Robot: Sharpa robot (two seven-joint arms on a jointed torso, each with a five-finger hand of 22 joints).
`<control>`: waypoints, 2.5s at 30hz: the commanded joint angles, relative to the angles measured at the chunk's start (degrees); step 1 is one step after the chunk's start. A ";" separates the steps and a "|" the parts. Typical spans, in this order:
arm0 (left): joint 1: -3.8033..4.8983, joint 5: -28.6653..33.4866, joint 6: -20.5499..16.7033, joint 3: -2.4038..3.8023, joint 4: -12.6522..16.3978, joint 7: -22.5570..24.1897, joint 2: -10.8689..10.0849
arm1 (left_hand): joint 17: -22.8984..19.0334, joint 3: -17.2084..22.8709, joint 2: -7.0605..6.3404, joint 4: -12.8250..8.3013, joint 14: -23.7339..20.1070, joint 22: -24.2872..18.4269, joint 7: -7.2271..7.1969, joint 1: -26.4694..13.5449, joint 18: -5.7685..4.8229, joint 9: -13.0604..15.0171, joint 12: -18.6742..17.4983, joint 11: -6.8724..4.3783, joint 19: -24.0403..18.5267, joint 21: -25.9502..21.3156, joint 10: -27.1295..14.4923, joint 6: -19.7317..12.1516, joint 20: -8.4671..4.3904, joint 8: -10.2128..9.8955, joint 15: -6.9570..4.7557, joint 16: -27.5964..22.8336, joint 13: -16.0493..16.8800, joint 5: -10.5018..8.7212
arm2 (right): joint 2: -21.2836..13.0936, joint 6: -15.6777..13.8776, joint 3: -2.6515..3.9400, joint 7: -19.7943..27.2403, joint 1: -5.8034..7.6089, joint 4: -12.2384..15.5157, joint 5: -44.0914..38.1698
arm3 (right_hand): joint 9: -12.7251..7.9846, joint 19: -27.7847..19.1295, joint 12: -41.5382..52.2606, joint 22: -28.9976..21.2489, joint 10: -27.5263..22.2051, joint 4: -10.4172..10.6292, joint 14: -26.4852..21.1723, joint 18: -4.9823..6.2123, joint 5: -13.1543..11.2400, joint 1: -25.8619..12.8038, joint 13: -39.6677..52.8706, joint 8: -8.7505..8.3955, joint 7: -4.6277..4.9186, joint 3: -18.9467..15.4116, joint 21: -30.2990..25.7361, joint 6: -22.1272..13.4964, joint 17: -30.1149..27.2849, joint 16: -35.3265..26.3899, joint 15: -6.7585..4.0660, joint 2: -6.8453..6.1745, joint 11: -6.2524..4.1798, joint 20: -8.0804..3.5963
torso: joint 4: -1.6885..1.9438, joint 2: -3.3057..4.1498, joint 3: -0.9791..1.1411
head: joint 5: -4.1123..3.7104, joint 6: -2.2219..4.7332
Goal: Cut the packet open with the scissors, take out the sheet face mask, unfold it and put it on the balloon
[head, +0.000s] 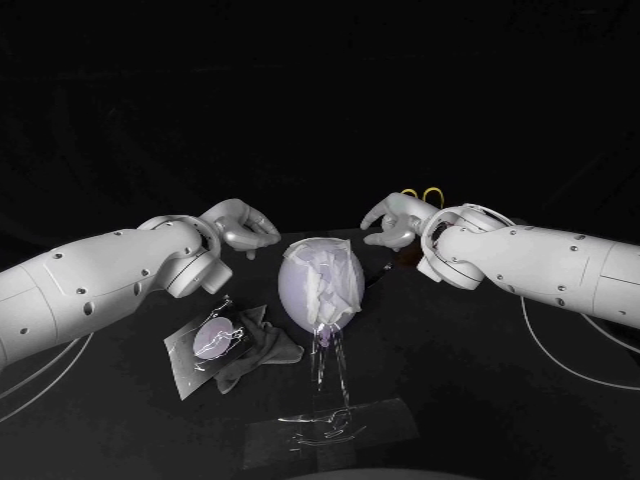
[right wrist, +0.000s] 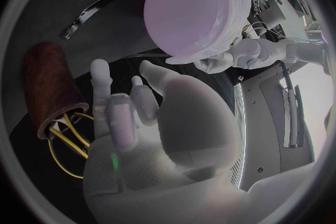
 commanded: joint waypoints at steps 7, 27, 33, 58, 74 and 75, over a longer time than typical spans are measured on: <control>-0.35 8.79 -5.36 -0.05 5.79 7.53 -5.19 | -10.36 -1.53 -1.45 0.31 -4.58 -2.12 1.40 -0.98 0.66 -0.80 -7.67 1.57 -0.19 -2.89 0.96 -2.15 0.73 -4.41 1.27 -4.24 -5.83 -0.33 | -4.44 -8.80 -0.02 0.98 -0.24 5.56 2.47 | -0.05 -0.59 -1.30 1.23 -0.52 -0.63 -0.49 1.23 -0.05 -0.41 -1.90 0.84 0.24 1.71 -0.08 2.55 -1.12 -0.46 0.18 0.13 0.12 0.51 | -0.01 -0.15 -0.10 | 0.06 -0.93; -5.15 12.72 -7.97 -2.18 25.84 13.52 -18.50 | -24.94 -7.44 -3.98 2.80 -7.05 -8.30 2.55 -1.67 0.72 -0.87 -24.95 2.63 3.76 -10.41 9.78 -2.27 0.88 -7.47 1.87 -16.07 -17.21 -0.25 | -18.54 -25.76 -0.21 18.84 -7.48 29.38 -1.67 | -0.13 4.48 6.21 2.51 5.17 1.38 3.99 0.51 -0.05 -3.06 2.34 2.72 -1.62 0.89 6.41 7.87 5.05 1.90 -0.98 -0.50 -1.40 -0.11 | 0.05 -2.38 -0.31 | 1.86 -4.75; -8.20 14.20 -10.30 -2.35 28.43 15.80 -18.66 | -25.61 -7.21 -3.45 2.19 -7.35 -9.55 3.23 -0.01 0.66 -2.00 -29.88 3.42 4.19 -12.04 9.75 -1.92 1.03 -8.52 2.50 -18.73 -19.72 -0.28 | -18.88 -26.74 -0.22 17.82 -9.92 31.60 -8.55 | -0.17 5.63 8.06 2.94 6.46 1.53 4.87 0.20 -0.07 -3.15 3.76 2.97 -1.99 0.62 8.16 8.83 6.63 2.38 -1.26 -0.78 -1.71 -0.36 | -0.10 -2.30 -0.29 | 2.07 -4.76; -9.71 -19.27 -18.82 -1.43 28.70 20.63 -14.92 | 3.48 -11.54 -2.56 -3.54 2.38 -4.42 2.21 5.38 0.25 -3.67 -9.45 1.97 8.42 -5.11 5.95 -2.95 -0.18 -5.69 1.44 -5.29 -6.36 -0.29 | -14.38 -25.85 -0.19 5.72 -11.26 30.17 -20.24 | -0.86 9.04 13.51 4.08 10.24 2.13 7.55 -0.63 -0.05 -3.70 8.30 2.36 -2.44 -0.24 12.94 9.76 11.74 3.81 -1.76 -1.77 -2.16 -0.90 | 0.04 -1.91 -0.27 | 1.30 -4.04; -9.39 -32.67 -15.23 0.15 24.88 13.19 -9.87 | 26.78 -10.89 -3.21 -1.95 11.79 18.25 2.21 3.55 -3.42 -4.35 4.81 1.94 22.85 10.03 2.19 -5.45 -0.09 -3.02 1.52 2.78 2.83 -0.29 | -13.43 -24.87 -0.18 3.81 -11.30 28.96 -20.65 | -0.98 9.24 13.90 4.14 10.48 2.20 7.77 -0.69 -0.06 -3.76 8.64 2.18 -2.37 -0.33 13.20 9.69 12.20 3.93 -1.74 -1.89 -2.10 -0.92 | -0.05 -1.90 -0.22 | 0.76 -4.29; -9.36 -32.96 -15.16 0.22 24.72 12.79 -9.67 | 27.49 -10.84 -3.23 -1.90 12.14 18.88 2.21 3.58 -3.53 -4.41 5.10 1.93 23.30 10.41 2.22 -5.48 -0.11 -2.95 1.51 2.94 3.00 -0.29 | -13.41 -24.77 -0.18 3.70 -11.30 28.92 -20.72 | -0.98 9.24 13.90 4.14 10.48 2.20 7.77 -0.69 -0.06 -3.76 8.64 2.18 -2.37 -0.33 13.20 9.69 12.20 3.93 -1.74 -1.89 -2.10 -0.92 | -0.05 -1.92 -0.23 | 0.76 -4.31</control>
